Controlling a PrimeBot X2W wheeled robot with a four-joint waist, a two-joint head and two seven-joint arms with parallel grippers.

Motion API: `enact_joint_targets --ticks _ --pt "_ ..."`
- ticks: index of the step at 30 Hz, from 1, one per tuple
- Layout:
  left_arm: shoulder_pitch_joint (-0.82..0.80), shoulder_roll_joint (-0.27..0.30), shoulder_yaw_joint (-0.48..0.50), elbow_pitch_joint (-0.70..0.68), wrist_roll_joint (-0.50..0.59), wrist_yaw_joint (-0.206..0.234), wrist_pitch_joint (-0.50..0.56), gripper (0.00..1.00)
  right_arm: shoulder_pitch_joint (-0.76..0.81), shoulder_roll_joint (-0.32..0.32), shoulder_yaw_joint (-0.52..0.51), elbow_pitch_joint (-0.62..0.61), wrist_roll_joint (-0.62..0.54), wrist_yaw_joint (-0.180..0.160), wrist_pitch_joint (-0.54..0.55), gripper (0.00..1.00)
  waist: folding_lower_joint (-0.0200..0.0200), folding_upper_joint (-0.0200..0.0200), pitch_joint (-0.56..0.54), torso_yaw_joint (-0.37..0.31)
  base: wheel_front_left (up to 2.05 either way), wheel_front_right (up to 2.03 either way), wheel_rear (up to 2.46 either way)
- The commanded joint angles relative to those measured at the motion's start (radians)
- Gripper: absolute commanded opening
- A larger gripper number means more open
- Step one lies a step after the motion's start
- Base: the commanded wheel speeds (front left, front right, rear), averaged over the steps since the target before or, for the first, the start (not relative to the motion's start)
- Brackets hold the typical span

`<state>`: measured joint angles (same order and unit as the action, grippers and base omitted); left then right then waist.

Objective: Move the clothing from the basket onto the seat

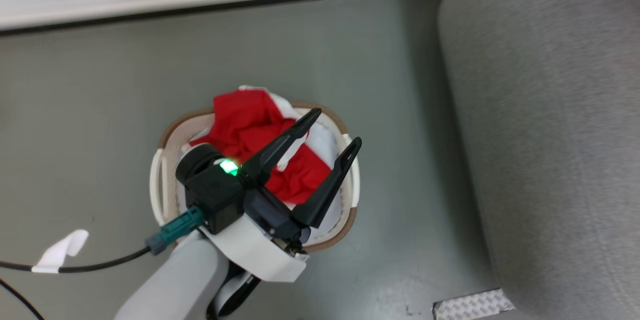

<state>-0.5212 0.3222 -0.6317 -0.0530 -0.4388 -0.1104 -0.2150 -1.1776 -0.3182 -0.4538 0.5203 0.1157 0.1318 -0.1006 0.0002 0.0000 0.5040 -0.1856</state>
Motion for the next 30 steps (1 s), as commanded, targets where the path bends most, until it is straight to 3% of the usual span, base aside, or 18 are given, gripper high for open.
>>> enact_joint_targets --ticks 1,6,10,13,14,15,16,23,30 --pt "-0.015 0.002 0.003 -0.005 -0.005 -0.002 -0.011 1.00 -0.009 -0.001 -0.031 0.012 -0.031 -0.002 0.007 0.00 -0.0002 0.0000 0.079 0.064 0.00 0.00 0.00" --pt "-0.045 0.007 -0.003 -0.004 -0.005 -0.008 -0.021 1.00 0.009 0.035 -0.254 0.033 -0.205 -0.002 0.035 0.00 -0.0002 0.0000 0.175 0.113 0.00 0.00 0.00" --pt "-0.058 0.011 -0.006 0.024 -0.007 -0.012 -0.030 1.00 0.034 0.114 -0.458 0.050 -0.348 -0.002 0.035 0.00 -0.0002 0.0000 0.216 0.138 0.00 0.00 0.00" --pt "-0.056 0.013 -0.009 0.048 -0.015 -0.012 -0.037 1.00 0.046 0.169 -0.546 0.080 -0.429 -0.002 0.032 0.00 -0.0002 0.0000 0.211 0.144 0.00 0.00 0.00" --pt "-0.052 0.013 -0.006 0.057 -0.015 -0.013 -0.040 1.00 0.049 0.178 -0.550 0.091 -0.445 -0.002 0.020 0.11 -0.0002 0.0000 0.204 0.143 0.00 0.00 0.00" --pt "-0.047 0.013 -0.003 0.065 -0.018 -0.014 -0.043 1.00 0.057 0.186 -0.545 0.107 -0.465 -0.002 0.015 0.47 -0.0002 0.0000 0.195 0.140 0.00 0.00 0.00" --pt "-0.041 0.012 0.000 0.073 -0.022 -0.014 -0.042 1.00 0.063 0.195 -0.540 0.124 -0.474 -0.002 0.010 1.00 -0.0002 0.0000 0.183 0.137 0.00 0.00 0.00" --pt "0.005 0.002 0.033 0.124 -0.035 -0.003 -0.048 1.00 0.146 0.232 -0.422 0.208 -0.439 -0.002 -0.102 1.00 -0.0002 0.0000 0.078 0.104 0.00 0.00 0.00" --pt "0.093 -0.005 0.099 0.146 -0.039 0.023 -0.049 1.00 0.327 0.259 -0.214 0.198 -0.297 -0.002 -0.160 1.00 -0.0002 0.0000 -0.058 0.069 0.00 0.00 0.00"
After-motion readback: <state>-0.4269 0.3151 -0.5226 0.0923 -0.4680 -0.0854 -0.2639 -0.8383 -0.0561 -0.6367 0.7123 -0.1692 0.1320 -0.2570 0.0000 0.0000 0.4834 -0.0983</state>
